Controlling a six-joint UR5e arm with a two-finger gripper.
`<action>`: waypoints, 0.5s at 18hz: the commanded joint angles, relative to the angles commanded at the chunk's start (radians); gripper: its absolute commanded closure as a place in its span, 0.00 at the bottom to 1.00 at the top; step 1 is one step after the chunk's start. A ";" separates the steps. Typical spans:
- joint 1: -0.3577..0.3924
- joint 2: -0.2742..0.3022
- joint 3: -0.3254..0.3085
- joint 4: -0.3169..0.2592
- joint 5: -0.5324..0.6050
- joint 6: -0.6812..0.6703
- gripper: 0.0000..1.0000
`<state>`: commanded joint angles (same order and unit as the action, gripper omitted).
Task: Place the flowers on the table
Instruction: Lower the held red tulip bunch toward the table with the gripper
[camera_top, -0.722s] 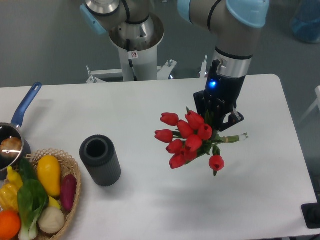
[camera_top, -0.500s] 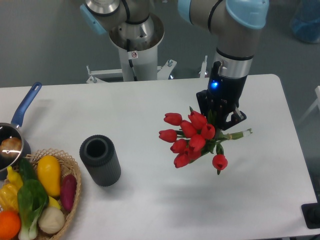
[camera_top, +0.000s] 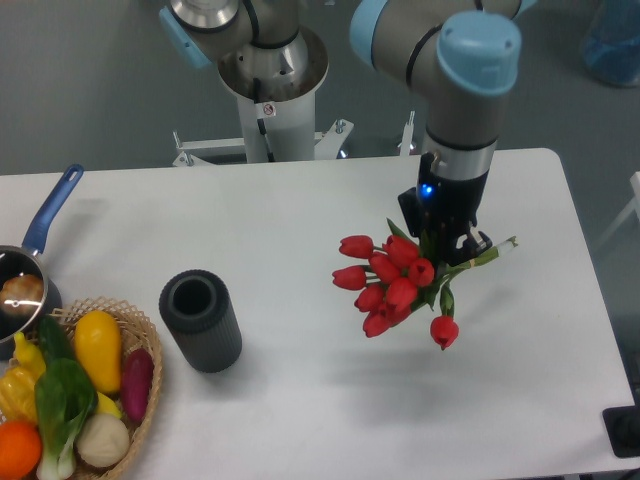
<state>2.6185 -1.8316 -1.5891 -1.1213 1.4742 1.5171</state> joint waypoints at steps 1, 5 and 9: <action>0.000 -0.002 -0.015 0.002 0.002 0.000 1.00; 0.009 -0.015 -0.089 0.003 0.015 0.006 0.96; 0.031 -0.028 -0.118 0.005 0.017 0.044 0.78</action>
<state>2.6491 -1.8591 -1.7073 -1.1167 1.4910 1.5615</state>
